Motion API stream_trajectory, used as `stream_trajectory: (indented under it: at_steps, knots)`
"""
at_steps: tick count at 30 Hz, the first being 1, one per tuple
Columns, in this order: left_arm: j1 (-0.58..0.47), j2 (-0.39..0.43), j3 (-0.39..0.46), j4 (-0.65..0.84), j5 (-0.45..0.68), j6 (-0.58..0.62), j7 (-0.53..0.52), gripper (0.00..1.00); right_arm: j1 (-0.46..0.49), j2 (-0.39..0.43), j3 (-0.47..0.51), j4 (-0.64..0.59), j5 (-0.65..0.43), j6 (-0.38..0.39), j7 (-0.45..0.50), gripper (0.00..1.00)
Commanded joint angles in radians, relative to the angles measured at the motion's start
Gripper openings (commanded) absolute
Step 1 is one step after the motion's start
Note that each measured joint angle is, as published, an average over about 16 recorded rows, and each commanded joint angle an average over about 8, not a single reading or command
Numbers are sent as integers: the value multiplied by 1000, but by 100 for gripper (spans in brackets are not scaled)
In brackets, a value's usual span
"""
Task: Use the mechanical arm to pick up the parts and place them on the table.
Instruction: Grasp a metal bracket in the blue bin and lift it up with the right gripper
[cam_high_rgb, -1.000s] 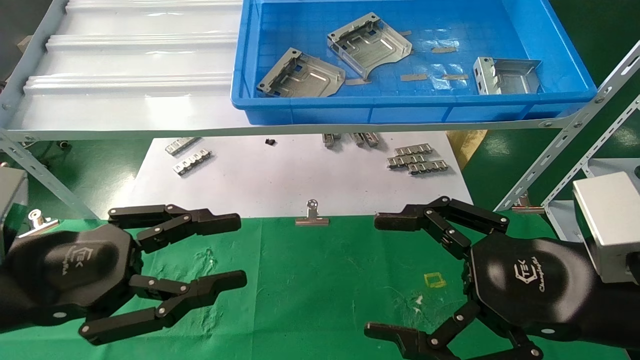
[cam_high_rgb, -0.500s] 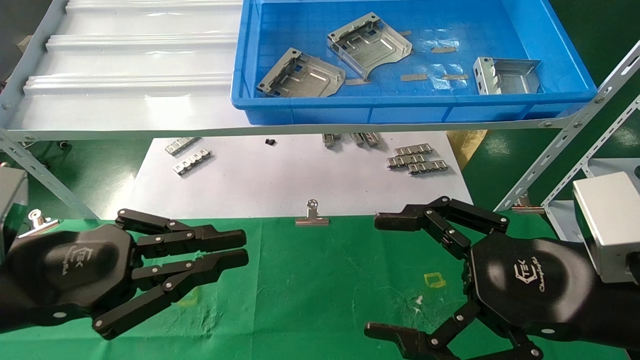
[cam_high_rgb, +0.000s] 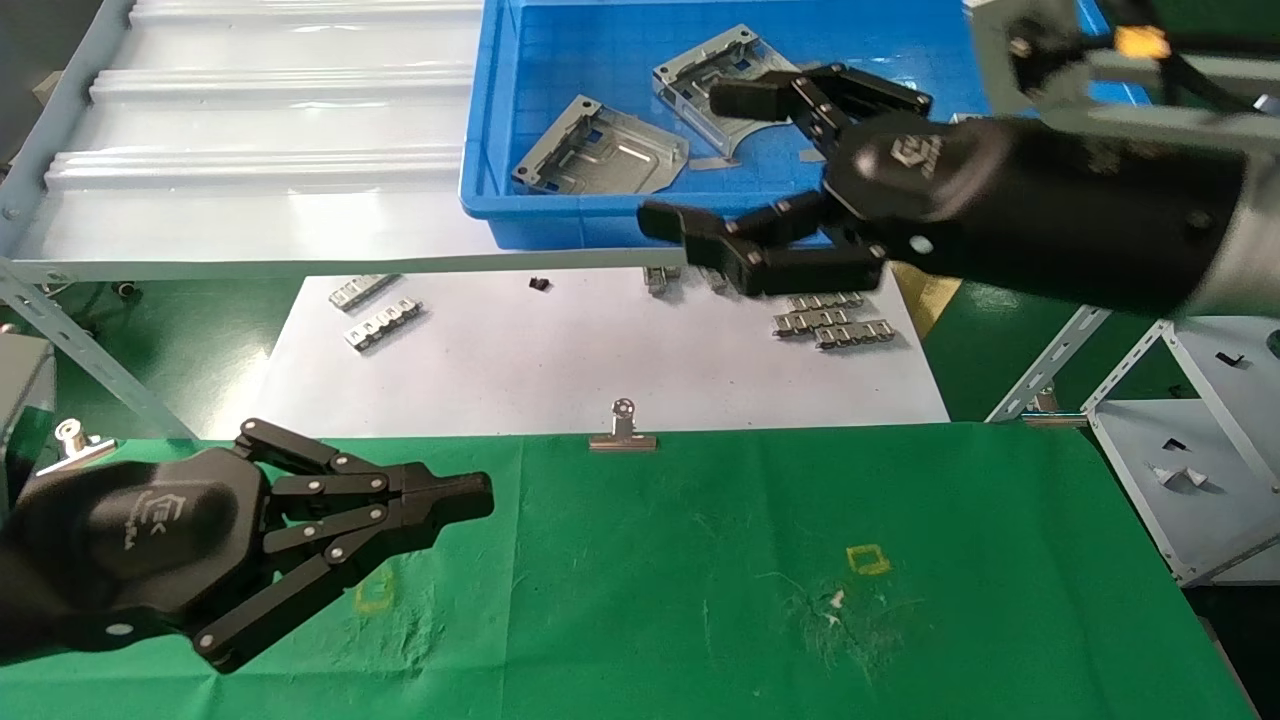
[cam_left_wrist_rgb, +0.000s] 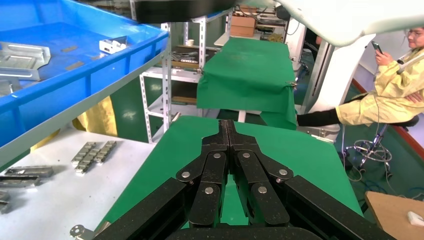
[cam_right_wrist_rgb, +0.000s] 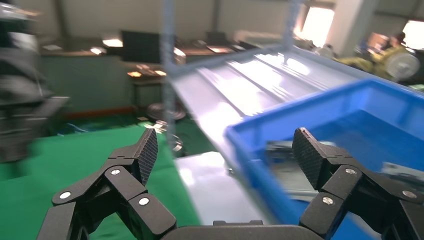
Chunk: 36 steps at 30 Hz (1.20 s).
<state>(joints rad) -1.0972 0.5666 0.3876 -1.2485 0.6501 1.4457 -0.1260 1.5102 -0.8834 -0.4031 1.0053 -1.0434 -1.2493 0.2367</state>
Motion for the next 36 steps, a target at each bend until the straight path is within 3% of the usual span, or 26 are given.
stream_trajectory:
  at_steps: [1, 7, 8, 14, 16, 25, 36]
  knots:
    - [0, 0, 0, 0, 0, 0, 0, 0, 79, -51, -32, -60, -68, 40, 15, 100]
    - [0, 0, 0, 0, 0, 0, 0, 0, 228, -205, -105, -315, -221, 170, -2, 98]
    - [0, 0, 0, 0, 0, 0, 0, 0, 250, -228, -115, -359, -240, 186, -7, 90]
    - [0, 0, 0, 0, 0, 0, 0, 0, 365, -341, -155, -608, -314, 250, -53, 16]
    - [0, 0, 0, 0, 0, 0, 0, 0, 394, -371, -164, -676, -329, 263, -69, 0]
    - [0, 0, 0, 0, 0, 0, 0, 0, 469, -451, -193, -867, -374, 322, -117, 0]
    - [0, 0, 0, 0, 0, 0, 0, 0, 467, -472, -218, -895, -385, 373, -115, 0]
